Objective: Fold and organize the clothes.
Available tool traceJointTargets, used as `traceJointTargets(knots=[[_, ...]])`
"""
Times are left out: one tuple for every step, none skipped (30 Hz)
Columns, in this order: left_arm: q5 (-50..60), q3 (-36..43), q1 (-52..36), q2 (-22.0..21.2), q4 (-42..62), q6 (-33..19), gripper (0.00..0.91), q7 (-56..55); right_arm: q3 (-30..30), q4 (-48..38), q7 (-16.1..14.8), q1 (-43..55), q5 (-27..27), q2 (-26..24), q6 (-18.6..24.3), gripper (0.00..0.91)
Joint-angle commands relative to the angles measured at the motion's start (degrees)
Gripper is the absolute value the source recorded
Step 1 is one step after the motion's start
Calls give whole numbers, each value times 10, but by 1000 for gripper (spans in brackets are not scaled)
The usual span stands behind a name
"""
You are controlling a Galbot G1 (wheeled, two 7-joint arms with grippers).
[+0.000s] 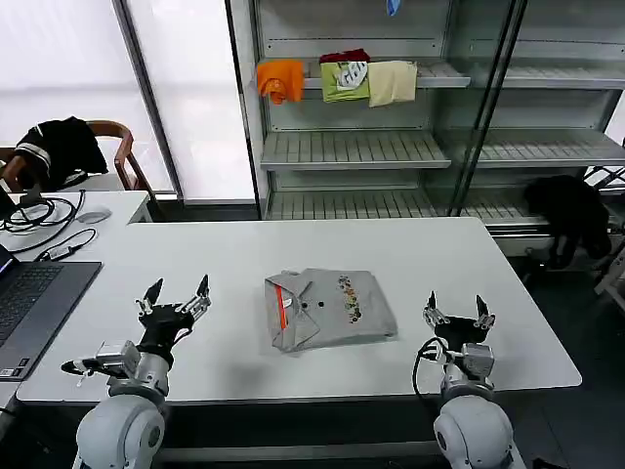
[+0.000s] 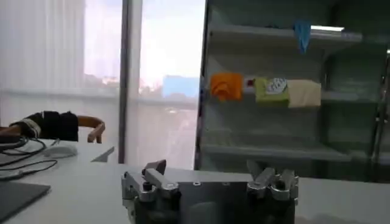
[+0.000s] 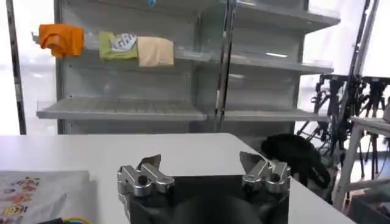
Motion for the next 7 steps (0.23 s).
traceJointTargets(knots=[[8,-2,6,1,-4,-1,907,15,4,5,0,-7,-1,-2,2,907],[9,-2,7,1,-5,-1,907,16,4,7,-1,-8,-2,-2,2,907],[9,-2,8,0,-6,-1,907,16,5,8,-1,-9,-2,-4,2,907],[10,-2,8,0,-7,-1,907,17,5,9,-1,-9,-2,-4,2,907],[10,-2,8,0,-8,-1,907,18,6,10,-1,-10,-2,-4,3,907],[11,-2,9,0,-9,0,907,19,6,11,-1,-10,-2,-4,3,907],[11,-2,9,1,-10,0,907,20,6,12,-1,-11,-2,-4,3,907]])
